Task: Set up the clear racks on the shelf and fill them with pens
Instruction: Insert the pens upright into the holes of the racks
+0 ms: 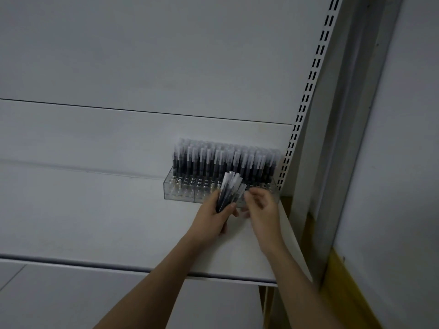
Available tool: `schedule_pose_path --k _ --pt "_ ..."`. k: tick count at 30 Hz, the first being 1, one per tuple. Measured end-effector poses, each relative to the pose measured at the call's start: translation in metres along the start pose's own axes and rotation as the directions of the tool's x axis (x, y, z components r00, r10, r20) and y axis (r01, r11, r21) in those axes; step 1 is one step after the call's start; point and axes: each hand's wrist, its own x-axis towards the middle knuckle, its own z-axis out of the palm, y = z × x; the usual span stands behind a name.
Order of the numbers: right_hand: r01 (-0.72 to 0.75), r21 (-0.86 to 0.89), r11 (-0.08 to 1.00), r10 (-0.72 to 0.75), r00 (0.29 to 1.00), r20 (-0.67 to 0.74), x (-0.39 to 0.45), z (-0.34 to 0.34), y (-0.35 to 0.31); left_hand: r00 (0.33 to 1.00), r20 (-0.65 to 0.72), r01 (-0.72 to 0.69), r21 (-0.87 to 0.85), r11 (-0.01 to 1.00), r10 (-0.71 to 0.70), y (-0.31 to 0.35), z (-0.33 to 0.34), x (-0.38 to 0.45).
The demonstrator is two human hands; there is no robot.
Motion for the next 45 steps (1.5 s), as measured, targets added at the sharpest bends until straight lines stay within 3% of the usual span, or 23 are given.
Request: schedule_pose_path --k 3,8,13,17,21,24,31,40,45 --pt "-0.064 0.113 0.992 0.055 0.996 0.075 -0.001 0.002 0.003 1.000 0.022 0.000 -0.014 1.000 0.000 0.000 0.001 -0.001" --pt "-0.084 0.075 0.994 0.075 0.990 0.122 0.007 -0.012 -0.009 0.999 0.030 -0.009 -0.008 1.000 0.009 -0.002 0.002 0.000" --pt "-0.006 0.059 0.998 0.011 0.996 -0.085 0.036 -0.031 -0.043 1.000 -0.013 0.020 -0.015 1.000 -0.020 -0.003 0.001 0.001" --pt "0.187 -0.167 0.968 -0.220 0.953 -0.209 0.062 -0.044 -0.061 1.000 -0.007 0.008 -0.009 1.000 -0.008 -0.003 0.000 0.001" --pt "0.263 -0.426 0.866 -0.361 0.918 -0.166 0.078 -0.050 -0.059 1.000 -0.010 -0.003 0.008 1.000 0.003 -0.003 0.000 0.001" --pt "0.281 -0.476 0.833 -0.387 0.911 -0.141 0.082 -0.049 -0.058 1.000 -0.012 -0.006 0.005 1.000 0.006 -0.003 0.000 0.001" --pt "0.292 -0.486 0.824 -0.386 0.917 -0.104 0.086 -0.042 -0.055 1.000 -0.010 0.002 0.009 1.000 -0.002 -0.003 -0.001 0.001" --pt "0.190 -0.566 0.802 -0.231 0.973 -0.001 0.082 -0.041 -0.037 1.000 -0.009 0.017 0.007 1.000 -0.017 0.001 -0.001 0.001" --pt "0.202 -0.548 0.812 -0.258 0.966 -0.027 0.079 -0.041 -0.040 0.999 -0.020 0.046 0.016 0.999 -0.045 0.002 -0.001 -0.002"
